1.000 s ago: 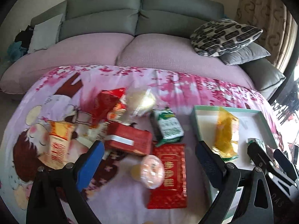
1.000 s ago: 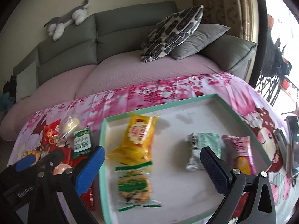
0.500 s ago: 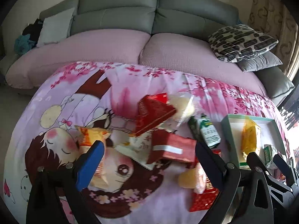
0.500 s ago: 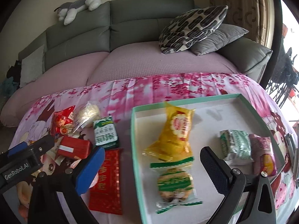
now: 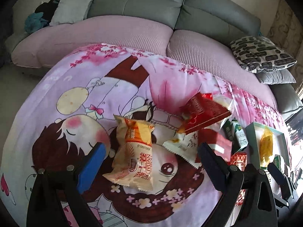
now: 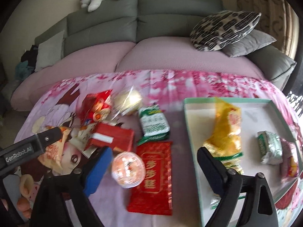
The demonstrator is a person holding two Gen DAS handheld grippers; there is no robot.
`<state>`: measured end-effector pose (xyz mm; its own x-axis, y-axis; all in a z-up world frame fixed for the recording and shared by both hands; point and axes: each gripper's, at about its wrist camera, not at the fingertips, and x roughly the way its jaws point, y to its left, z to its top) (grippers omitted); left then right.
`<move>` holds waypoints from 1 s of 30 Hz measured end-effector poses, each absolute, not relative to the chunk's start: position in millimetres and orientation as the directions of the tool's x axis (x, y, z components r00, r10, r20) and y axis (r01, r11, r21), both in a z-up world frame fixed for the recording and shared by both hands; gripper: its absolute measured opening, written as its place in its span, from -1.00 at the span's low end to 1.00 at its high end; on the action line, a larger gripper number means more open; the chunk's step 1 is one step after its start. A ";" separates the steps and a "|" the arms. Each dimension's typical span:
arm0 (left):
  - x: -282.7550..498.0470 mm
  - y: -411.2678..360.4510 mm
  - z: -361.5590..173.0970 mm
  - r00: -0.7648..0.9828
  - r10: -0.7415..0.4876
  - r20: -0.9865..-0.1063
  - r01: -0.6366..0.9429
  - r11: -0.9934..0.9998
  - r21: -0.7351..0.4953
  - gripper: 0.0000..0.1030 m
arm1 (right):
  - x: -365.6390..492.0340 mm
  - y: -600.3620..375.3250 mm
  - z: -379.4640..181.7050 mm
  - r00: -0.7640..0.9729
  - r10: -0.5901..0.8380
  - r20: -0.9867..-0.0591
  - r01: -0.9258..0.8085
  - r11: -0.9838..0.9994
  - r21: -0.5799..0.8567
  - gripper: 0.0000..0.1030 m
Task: Organize snacks
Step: 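Grasp the beige bread bag with the left gripper while the right grasps the orange jelly cup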
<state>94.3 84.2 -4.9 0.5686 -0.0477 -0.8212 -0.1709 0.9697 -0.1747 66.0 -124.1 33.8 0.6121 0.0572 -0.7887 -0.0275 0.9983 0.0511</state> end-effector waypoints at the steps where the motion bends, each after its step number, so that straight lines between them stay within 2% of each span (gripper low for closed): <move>1: 95.2 84.1 -7.0 0.562 -0.050 -0.825 -0.168 0.970 -0.174 0.90 | 66.0 -121.4 31.4 0.604 0.067 -0.795 -0.038 0.998 0.056 0.65; 5: 99.5 81.8 -17.7 0.529 -0.054 -0.847 -0.164 0.972 -0.165 0.90 | 65.9 -113.8 21.5 0.568 0.091 -0.818 -0.060 0.996 0.069 0.59; 13: 101.0 98.0 -28.6 0.500 -0.013 -0.866 -0.232 0.961 -0.149 0.90 | 66.1 -106.8 5.7 0.514 0.116 -0.850 -0.084 0.993 0.085 0.21; 15: 102.2 98.7 -32.6 0.491 -0.010 -0.871 -0.234 0.962 -0.142 0.89 | 65.5 -104.8 4.1 0.514 0.114 -0.850 -0.088 0.993 0.080 0.20; 20: 104.3 96.7 -39.3 0.472 0.000 -0.882 -0.229 0.966 -0.122 0.65 | 65.4 -93.3 1.2 0.516 0.071 -0.853 -0.116 0.993 0.012 0.17; 22: 105.0 95.9 -41.5 0.464 0.002 -0.886 -0.226 0.967 -0.116 0.45 | 65.1 -90.8 0.4 0.518 0.058 -0.854 -0.123 0.992 -0.007 0.16; 25: 104.7 95.4 -42.9 0.460 0.015 -0.888 -0.230 0.968 -0.103 0.27 | 65.2 -89.1 -0.2 0.519 0.059 -0.852 -0.129 0.992 -0.010 0.07; 28: 105.7 95.8 -43.9 0.458 0.018 -0.889 -0.230 0.968 -0.099 0.14 | 64.7 -86.1 -0.6 0.520 0.051 -0.852 -0.138 0.990 -0.025 0.03; 30: 105.6 94.5 -43.9 0.458 0.023 -0.889 -0.227 0.970 -0.092 0.12 | 64.3 -83.6 -1.2 0.523 0.039 -0.851 -0.145 0.989 -0.044 0.02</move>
